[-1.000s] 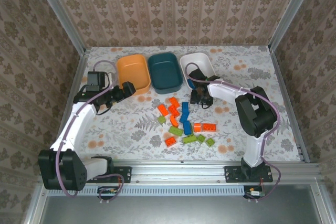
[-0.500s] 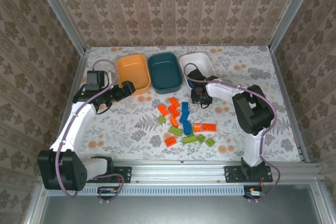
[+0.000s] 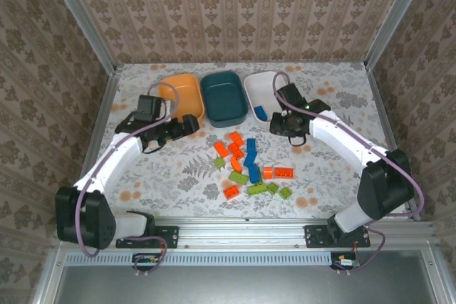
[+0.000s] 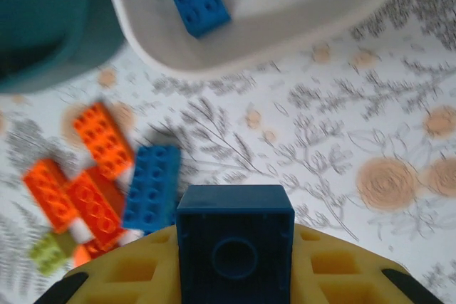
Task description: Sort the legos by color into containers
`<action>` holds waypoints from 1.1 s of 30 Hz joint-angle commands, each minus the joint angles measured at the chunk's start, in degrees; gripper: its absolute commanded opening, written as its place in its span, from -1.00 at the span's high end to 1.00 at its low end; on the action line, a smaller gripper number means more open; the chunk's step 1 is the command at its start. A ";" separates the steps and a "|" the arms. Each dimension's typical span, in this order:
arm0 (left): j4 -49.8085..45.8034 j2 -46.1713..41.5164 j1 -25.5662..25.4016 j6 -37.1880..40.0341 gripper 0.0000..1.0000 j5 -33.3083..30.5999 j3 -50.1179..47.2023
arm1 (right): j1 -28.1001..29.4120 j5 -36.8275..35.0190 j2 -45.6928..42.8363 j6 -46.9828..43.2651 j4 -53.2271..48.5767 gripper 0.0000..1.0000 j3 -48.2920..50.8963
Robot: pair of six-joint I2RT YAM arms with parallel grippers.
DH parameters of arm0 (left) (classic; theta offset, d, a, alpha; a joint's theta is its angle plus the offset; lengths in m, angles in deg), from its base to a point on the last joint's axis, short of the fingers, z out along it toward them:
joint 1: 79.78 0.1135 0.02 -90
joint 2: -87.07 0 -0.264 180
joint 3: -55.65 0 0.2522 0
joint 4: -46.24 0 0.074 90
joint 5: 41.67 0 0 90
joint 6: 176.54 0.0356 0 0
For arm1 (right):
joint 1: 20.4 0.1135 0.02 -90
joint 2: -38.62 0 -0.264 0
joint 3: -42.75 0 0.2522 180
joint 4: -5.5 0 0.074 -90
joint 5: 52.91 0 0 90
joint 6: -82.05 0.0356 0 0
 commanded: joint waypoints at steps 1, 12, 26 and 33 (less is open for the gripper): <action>-1.62 3.70 -3.66 2.78 -1.00 -0.17 5.81 | -2.43 5.90 7.20 0.96 -1.86 0.43 -7.21; -7.62 8.88 -14.29 3.88 -1.00 0.15 12.27 | -5.01 7.83 35.30 -2.39 -10.07 0.28 -33.95; -9.80 15.11 -18.74 6.36 -0.93 -0.21 17.32 | -6.78 5.85 19.50 -2.77 -9.17 -0.24 -23.81; -18.34 31.92 -24.98 9.67 -0.77 -0.38 33.32 | -8.47 6.53 1.90 -0.69 -8.68 -0.25 -1.92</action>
